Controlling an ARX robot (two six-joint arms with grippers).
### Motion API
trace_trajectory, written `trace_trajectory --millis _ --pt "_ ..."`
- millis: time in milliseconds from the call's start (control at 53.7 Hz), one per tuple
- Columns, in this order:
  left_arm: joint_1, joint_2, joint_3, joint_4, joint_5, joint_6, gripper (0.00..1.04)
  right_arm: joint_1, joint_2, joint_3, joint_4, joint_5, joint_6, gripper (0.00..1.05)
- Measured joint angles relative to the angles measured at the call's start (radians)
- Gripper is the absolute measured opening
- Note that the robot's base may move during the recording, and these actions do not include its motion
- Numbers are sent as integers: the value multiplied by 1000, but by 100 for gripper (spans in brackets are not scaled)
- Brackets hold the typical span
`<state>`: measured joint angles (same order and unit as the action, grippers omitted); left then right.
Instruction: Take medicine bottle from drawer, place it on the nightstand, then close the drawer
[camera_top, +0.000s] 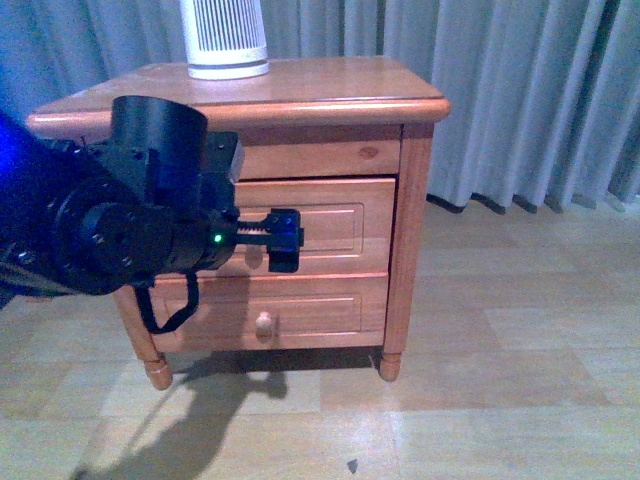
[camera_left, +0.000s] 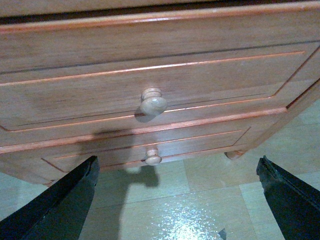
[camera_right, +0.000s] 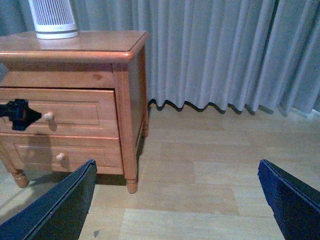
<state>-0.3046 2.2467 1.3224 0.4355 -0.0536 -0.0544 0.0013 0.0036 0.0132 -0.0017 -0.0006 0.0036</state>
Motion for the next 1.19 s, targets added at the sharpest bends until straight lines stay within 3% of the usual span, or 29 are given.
trace_trajectory --millis 410,727,1193 --pt "3 209 295 -107 -69 -64 98 0 0 0 0 0 0 98" --pt "47 260 345 -115 -112 -148 98 0 0 0 0 0 0 98" --pt "9 297 394 -84 -139 -178 98 0 0 0 0 0 0 98"
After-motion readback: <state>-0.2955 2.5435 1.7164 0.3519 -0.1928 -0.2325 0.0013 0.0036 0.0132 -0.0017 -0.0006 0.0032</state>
